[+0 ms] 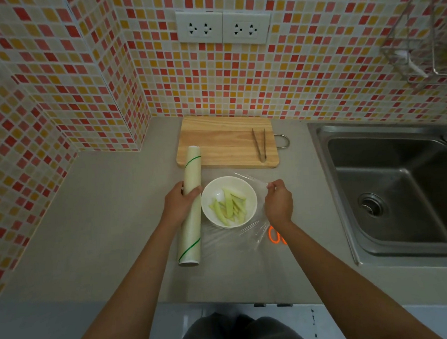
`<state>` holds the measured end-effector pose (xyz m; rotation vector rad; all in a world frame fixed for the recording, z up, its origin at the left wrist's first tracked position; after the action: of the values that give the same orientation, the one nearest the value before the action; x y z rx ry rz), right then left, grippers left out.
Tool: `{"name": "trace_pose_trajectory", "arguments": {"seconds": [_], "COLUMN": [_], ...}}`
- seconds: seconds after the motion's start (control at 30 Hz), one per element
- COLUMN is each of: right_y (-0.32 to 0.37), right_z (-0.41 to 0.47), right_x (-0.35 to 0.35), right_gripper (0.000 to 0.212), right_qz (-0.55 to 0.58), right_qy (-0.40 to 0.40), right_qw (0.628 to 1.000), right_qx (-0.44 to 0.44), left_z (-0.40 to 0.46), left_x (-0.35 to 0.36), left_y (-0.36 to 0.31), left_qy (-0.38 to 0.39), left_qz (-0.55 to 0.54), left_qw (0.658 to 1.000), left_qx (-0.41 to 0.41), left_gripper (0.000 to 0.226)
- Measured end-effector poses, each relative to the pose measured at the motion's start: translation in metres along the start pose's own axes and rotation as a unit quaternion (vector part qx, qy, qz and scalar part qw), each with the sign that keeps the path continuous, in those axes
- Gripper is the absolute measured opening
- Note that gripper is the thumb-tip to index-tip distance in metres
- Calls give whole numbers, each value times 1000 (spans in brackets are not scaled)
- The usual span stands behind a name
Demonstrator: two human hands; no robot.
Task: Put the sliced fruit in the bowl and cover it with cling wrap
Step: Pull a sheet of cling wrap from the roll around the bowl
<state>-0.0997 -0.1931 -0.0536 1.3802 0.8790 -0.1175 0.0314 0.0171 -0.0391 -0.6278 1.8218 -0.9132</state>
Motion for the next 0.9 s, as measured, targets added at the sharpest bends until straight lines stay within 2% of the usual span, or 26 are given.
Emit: {"name": "trace_pose_trajectory", "arguments": {"seconds": [0.23, 0.53, 0.73, 0.9], "right_y": [-6, -6, -6, -9], "right_z": [-1, -3, -5, -3], "right_x": [5, 10, 14, 15], "right_gripper": [21, 25, 28, 29], "right_qz": [-43, -89, -116, -64], "right_qy": [13, 33, 48, 45], "right_qw": [999, 995, 992, 996], "right_qx": [-5, -12, -13, 31], "left_z": [0, 0, 0, 0], "left_x": [3, 8, 9, 9], "left_y": [6, 9, 10, 8], "left_qy": [7, 6, 3, 2], "left_qz": [-19, -30, -33, -34], "left_qw": [1000, 999, 999, 999], "left_qx": [-10, -10, -11, -15], "left_gripper": [24, 31, 27, 24]}}
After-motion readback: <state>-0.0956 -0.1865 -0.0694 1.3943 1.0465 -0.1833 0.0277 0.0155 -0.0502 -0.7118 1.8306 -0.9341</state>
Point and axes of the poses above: each hand's wrist, its own z-axis towards the middle knuckle, its own x-axis out of the palm, y = z × x, the point moved 1 cm from there along z, towards the middle knuckle, and after that the axes turned 8 degrees about z, right-handed, at the moved point
